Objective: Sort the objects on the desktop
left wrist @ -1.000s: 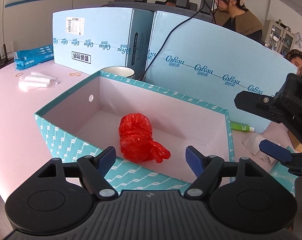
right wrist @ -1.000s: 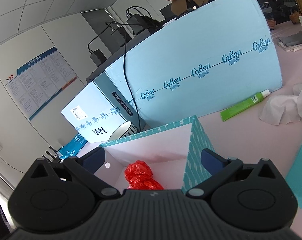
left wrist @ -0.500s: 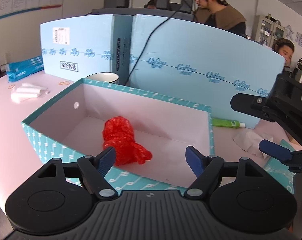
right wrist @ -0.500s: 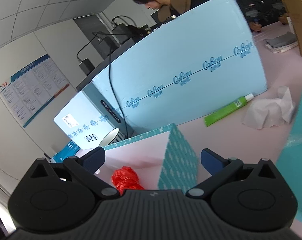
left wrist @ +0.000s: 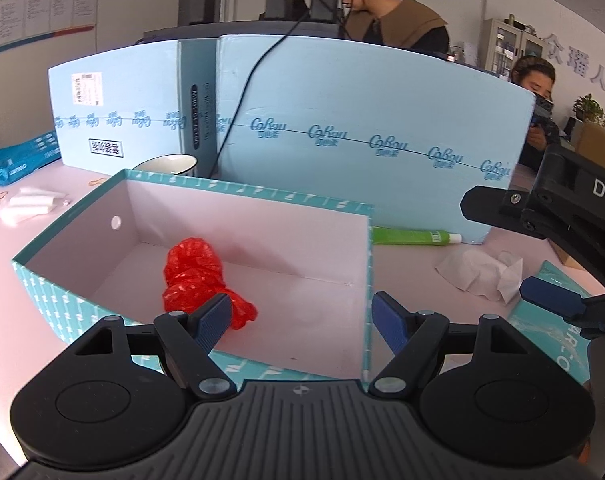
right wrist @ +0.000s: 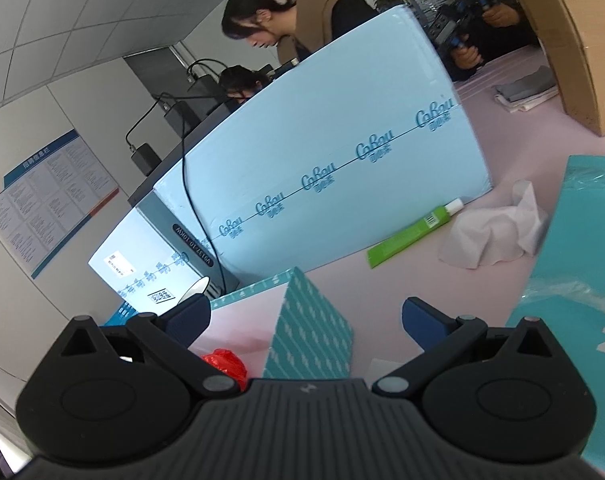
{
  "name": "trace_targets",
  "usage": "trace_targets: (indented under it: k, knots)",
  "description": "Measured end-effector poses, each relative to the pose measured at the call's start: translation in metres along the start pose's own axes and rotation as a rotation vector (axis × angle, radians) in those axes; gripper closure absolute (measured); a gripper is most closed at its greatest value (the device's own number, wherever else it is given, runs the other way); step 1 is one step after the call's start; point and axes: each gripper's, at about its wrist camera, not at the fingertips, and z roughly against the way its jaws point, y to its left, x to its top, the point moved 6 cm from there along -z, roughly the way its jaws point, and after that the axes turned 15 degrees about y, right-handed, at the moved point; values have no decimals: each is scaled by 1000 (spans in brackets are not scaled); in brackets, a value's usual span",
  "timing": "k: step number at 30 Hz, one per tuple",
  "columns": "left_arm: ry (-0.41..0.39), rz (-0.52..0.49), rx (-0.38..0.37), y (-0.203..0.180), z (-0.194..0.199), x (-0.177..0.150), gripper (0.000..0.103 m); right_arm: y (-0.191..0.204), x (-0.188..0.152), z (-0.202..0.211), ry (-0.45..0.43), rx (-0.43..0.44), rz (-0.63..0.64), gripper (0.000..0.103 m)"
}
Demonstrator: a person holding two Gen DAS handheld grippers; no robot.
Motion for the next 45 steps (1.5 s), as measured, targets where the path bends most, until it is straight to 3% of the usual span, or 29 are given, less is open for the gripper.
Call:
trace_targets:
  k: [45]
  knots:
    - [-5, -247, -143, -112, -4, -13, 30, -92, 9, 66, -123, -185, -151, 0]
